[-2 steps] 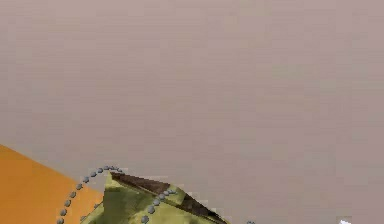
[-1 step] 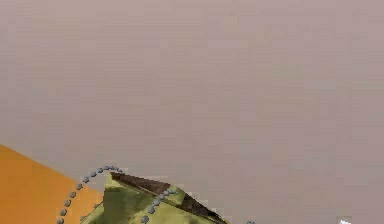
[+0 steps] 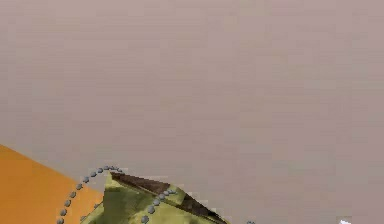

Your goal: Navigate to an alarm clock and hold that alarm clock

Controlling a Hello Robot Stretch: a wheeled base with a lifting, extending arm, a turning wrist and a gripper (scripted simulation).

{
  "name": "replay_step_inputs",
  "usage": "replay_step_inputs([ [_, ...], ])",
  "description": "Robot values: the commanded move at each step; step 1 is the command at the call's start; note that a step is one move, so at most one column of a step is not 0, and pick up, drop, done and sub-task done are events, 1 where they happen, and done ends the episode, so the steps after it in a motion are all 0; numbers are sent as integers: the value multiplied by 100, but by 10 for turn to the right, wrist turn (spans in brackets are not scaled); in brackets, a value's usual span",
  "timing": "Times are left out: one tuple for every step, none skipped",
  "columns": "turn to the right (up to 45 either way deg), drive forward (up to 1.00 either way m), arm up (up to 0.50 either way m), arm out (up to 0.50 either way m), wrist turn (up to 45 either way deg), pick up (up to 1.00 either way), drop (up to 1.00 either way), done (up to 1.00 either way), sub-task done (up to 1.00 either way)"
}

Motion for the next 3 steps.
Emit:
replay_step_inputs([
  [0, 0, 0, 0, 450, 0, 0, 0, 0],
  [0, 0, 0, 0, 450, 0, 0, 0, 0],
  [0, 0, 0, 0, 210, 0, 0, 0, 0],
])
